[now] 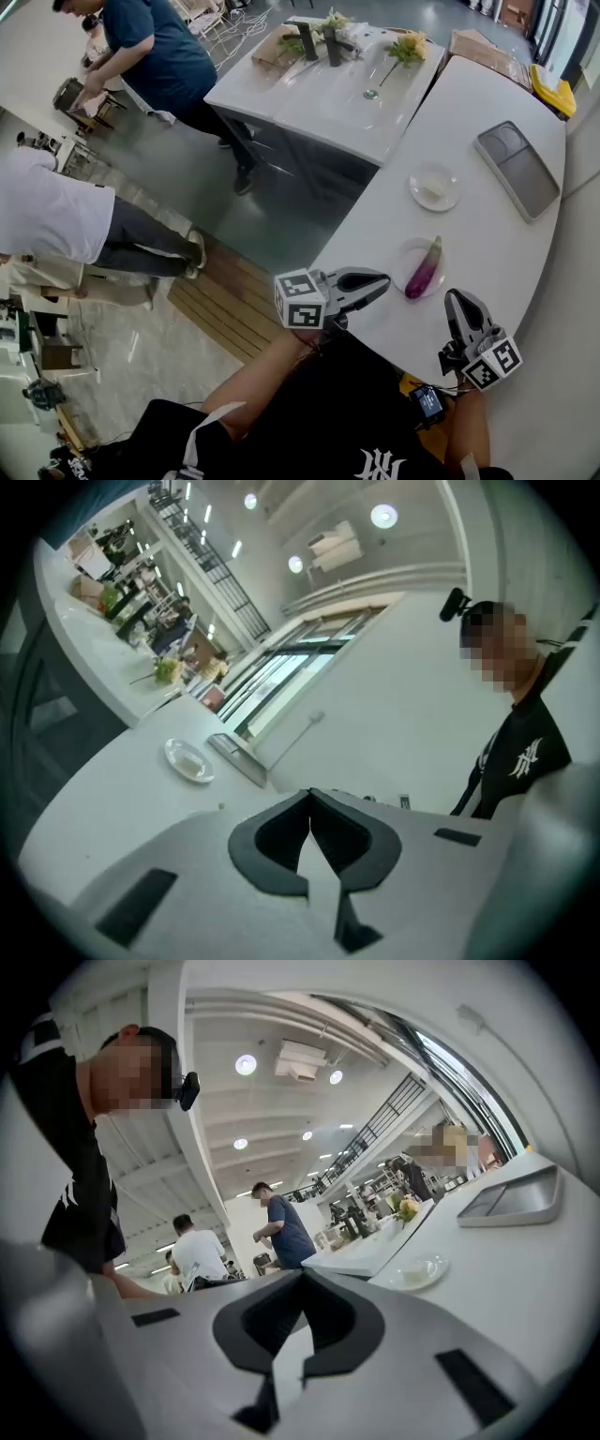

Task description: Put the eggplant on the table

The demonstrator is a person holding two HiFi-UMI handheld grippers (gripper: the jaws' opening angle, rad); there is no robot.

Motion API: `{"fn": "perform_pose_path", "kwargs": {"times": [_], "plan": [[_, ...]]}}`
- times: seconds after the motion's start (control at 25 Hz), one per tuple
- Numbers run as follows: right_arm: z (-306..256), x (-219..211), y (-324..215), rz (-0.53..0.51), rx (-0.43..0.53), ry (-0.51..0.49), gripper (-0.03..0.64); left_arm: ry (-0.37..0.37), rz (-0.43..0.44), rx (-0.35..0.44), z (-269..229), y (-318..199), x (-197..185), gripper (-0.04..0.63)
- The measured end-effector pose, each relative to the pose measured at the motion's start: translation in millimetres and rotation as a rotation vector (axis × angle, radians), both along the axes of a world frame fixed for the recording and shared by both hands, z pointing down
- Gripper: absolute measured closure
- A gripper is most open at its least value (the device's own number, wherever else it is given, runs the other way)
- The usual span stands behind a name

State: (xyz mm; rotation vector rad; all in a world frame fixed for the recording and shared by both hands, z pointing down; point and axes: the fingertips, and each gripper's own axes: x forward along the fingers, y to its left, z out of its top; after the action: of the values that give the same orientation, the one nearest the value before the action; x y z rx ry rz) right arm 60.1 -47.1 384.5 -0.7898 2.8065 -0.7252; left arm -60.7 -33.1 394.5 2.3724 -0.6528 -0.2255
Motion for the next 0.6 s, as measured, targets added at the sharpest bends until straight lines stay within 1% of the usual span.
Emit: {"fn": "perform_pose_path", "kwargs": {"times": [0.08,0.16,0.24,0.28,0.32,0.36,0.4,0.48,0.52,0.56,0.6], "plan": [[-12.5,-9.3,8.4,-0.004,0.019,-0.036,0.614,0.044,-0.047,0.103,-28.8,9.8,-5.1,0.588],[-18.8,-21.8,15.4,-0.019,0.047,-0.050,0.614,0.113,-0.090,0.226,-58.9,16.9,-11.5,0.588],[-23.0,-33.4,24.1,-0.032,0.075,-0.048,0.614,0.175,-0.082,0.321,-85.0,24.6,-12.3,0.588],[-25.4,-37.7,29.5,-0.031,0.089,-0.040,0.614,0.184,-0.058,0.346,-92.9,28.4,-10.0,0.588],[-27.9,-41.2,34.7,-0.025,0.103,-0.031,0.614,0.181,-0.019,0.347,-95.3,31.4,-6.4,0.589],[-30.0,-44.0,39.0,-0.013,0.116,-0.021,0.614,0.183,0.037,0.322,-92.3,33.5,-2.1,0.589],[-31.5,-46.3,42.5,0.004,0.123,-0.011,0.614,0.204,0.101,0.277,-86.7,34.8,1.9,0.589],[-34.7,-50.5,50.7,0.042,0.124,0.012,0.614,0.283,0.201,0.190,-79.5,38.5,6.9,0.589],[-36.9,-52.5,56.1,0.062,0.124,0.028,0.614,0.290,0.238,0.183,-79.1,43.2,9.2,0.589],[-38.9,-54.6,61.9,0.082,0.123,0.043,0.614,0.257,0.273,0.206,-79.2,50.0,12.1,0.589],[-39.7,-57.1,67.9,0.100,0.120,0.057,0.614,0.205,0.305,0.245,-78.7,58.0,14.8,0.589]]}}
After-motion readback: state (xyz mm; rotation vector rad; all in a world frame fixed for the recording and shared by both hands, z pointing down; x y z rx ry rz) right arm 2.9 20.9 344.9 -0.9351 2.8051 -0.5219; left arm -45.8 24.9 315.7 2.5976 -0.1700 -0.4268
